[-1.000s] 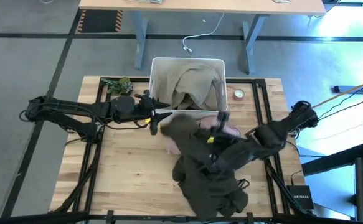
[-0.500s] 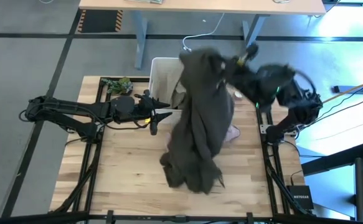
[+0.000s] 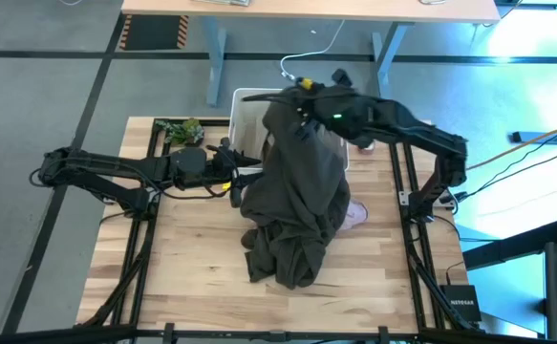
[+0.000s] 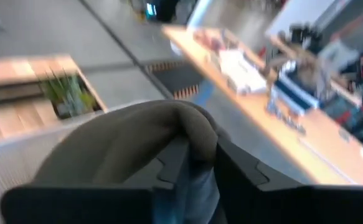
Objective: Sort clothes
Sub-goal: Put the gray jacket in the white bin
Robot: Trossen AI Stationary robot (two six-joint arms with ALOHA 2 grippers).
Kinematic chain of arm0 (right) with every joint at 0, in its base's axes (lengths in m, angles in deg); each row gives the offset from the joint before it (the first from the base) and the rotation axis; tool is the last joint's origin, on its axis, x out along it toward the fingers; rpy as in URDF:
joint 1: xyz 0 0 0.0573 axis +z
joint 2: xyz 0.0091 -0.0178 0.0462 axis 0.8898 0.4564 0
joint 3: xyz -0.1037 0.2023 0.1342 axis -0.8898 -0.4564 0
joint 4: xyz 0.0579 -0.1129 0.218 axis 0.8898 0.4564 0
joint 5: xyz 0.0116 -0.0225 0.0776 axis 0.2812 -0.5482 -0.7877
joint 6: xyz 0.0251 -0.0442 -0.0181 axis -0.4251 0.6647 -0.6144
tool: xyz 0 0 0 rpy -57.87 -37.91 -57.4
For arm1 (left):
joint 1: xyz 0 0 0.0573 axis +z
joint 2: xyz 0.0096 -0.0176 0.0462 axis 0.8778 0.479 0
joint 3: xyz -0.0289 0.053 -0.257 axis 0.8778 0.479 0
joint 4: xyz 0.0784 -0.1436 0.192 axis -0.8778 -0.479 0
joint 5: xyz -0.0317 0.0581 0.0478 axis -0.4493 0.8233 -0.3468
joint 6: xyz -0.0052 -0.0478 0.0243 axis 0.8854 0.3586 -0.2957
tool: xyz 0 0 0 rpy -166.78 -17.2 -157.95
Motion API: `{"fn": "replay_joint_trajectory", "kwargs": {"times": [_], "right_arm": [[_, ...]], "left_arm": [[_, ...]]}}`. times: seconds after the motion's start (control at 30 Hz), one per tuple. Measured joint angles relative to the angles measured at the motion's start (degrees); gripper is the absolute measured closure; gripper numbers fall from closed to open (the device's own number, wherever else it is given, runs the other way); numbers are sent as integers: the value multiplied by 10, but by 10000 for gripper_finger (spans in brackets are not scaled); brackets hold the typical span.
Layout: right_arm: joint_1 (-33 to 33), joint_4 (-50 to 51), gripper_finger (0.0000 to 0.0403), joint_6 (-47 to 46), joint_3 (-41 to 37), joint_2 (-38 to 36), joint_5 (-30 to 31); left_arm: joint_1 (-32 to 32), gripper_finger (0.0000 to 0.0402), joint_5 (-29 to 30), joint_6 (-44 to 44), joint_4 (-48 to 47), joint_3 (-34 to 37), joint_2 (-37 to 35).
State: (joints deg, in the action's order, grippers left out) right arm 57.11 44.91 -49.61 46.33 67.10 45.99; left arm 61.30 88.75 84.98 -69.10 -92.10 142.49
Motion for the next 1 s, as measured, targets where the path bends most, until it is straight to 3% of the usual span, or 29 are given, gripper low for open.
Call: {"fn": "replay_joint_trajectory", "kwargs": {"times": [0.13,0.4,0.63,0.8,1.0], "right_arm": [[-9,54,279,-47,-17,19,-2],[37,114,216,-4,41,9,62],[150,260,210,-108,71,-1,-63],[262,329,210,-196,11,-3,-113],[381,277,210,-226,-146,-2,-114]], "left_arm": [[0,237,0,0,0,0,0],[1,237,0,-5,-1,0,0],[2,237,0,-1,-6,0,0],[2,237,0,13,-6,0,0],[2,237,0,17,-3,0,0]]}}
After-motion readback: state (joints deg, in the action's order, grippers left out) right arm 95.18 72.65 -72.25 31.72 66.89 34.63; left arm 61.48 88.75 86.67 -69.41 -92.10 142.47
